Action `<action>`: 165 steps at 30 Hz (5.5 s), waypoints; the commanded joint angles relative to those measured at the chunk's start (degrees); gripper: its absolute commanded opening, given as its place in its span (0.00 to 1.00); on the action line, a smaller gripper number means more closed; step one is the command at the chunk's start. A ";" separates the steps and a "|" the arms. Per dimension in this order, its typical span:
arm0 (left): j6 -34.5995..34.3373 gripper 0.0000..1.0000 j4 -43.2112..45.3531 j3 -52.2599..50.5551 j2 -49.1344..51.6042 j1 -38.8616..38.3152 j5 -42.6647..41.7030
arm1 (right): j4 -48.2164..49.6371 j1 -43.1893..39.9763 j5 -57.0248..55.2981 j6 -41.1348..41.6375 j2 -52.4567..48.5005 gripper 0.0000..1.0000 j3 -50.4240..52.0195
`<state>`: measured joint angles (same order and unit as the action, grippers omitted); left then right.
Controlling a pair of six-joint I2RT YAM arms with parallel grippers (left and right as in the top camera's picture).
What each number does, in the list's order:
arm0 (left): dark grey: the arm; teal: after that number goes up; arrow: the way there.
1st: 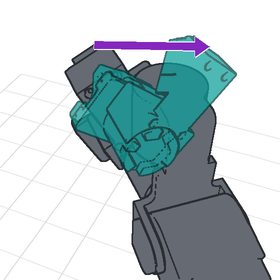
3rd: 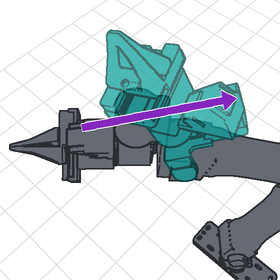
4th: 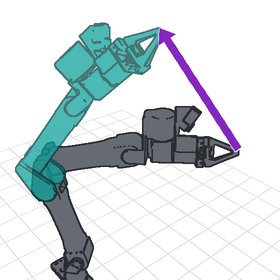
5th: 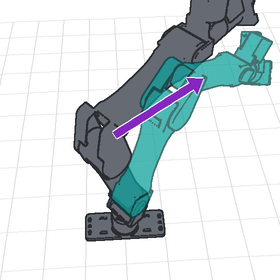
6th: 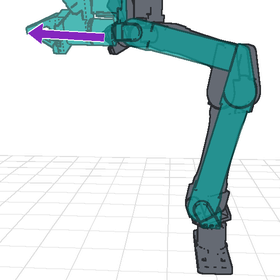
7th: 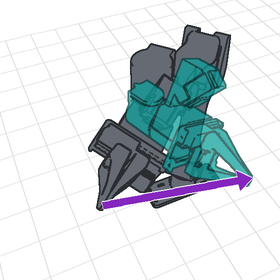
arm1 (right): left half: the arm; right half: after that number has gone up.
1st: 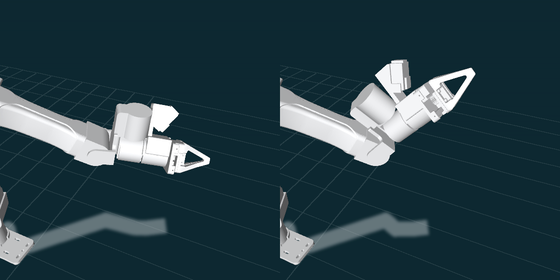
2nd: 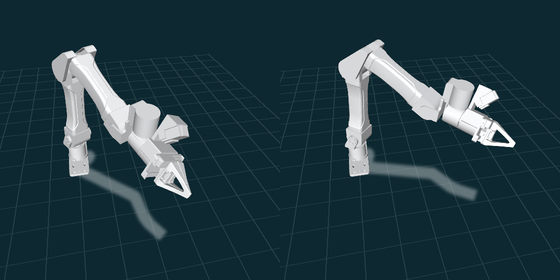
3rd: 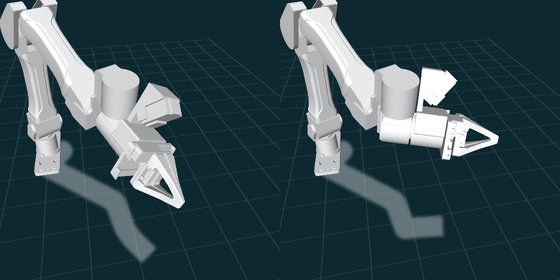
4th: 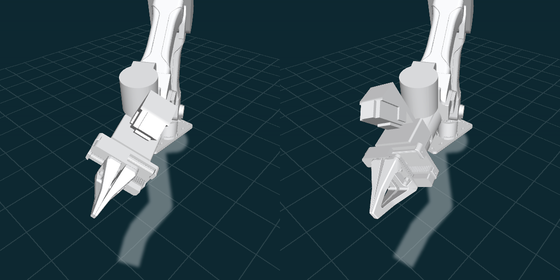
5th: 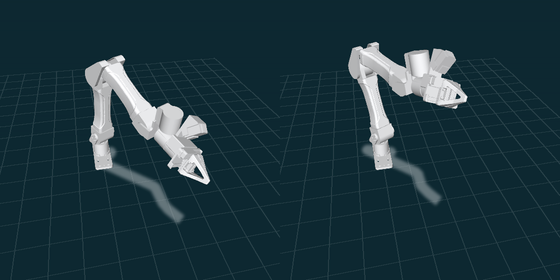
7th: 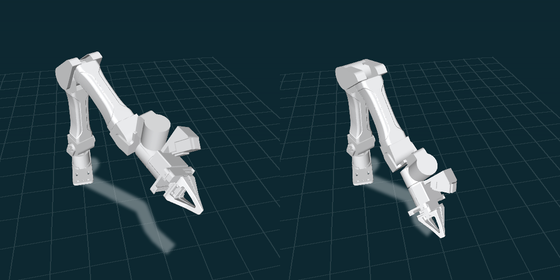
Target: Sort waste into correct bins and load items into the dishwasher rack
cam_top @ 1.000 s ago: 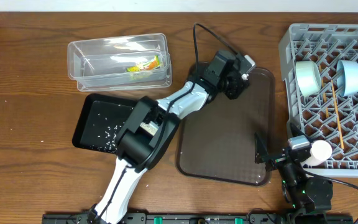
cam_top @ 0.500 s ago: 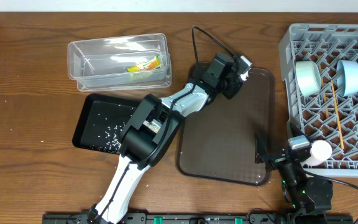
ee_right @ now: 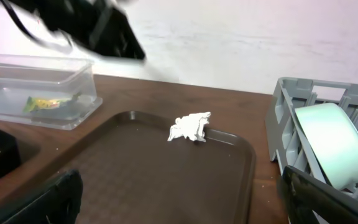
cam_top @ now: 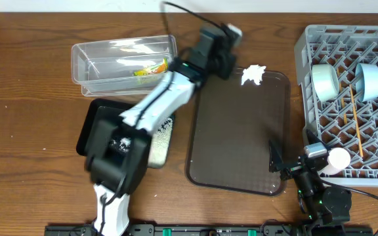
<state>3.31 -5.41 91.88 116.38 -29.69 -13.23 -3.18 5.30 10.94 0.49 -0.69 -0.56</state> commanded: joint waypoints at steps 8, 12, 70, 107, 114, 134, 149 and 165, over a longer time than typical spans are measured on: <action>1.40 0.53 11.47 0.24 10.38 -3.67 0.26 | 0.02 -0.42 0.48 0.76 0.39 0.99 0.26; 1.60 0.56 17.64 0.24 14.47 -4.90 0.26 | 0.02 -0.42 0.48 0.76 0.39 0.99 0.26; 1.57 0.53 -18.93 0.24 -7.26 16.39 19.34 | 0.02 -0.42 0.48 0.76 0.39 0.99 0.26; 3.96 0.89 -57.44 -0.39 -59.34 4.15 23.19 | 0.02 -0.42 0.48 0.76 0.39 0.99 0.26; 2.29 0.90 -38.14 -14.69 -66.86 14.69 18.73 | 0.02 -0.42 0.48 0.76 0.39 0.99 0.26; -3.21 0.90 -4.68 -64.37 -101.48 20.63 17.81 | 0.02 -0.42 0.48 0.74 0.39 0.99 0.26; -3.19 0.90 1.33 -81.35 -116.28 25.51 18.01 | 0.02 -0.42 0.48 0.76 0.39 0.99 0.26; -3.21 0.90 3.87 -91.65 -116.26 25.24 17.51 | 0.02 -0.42 0.48 0.76 0.39 0.99 0.26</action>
<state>0.19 0.45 0.49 0.62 -4.54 4.21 -3.18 5.30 10.96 0.49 -0.69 -0.56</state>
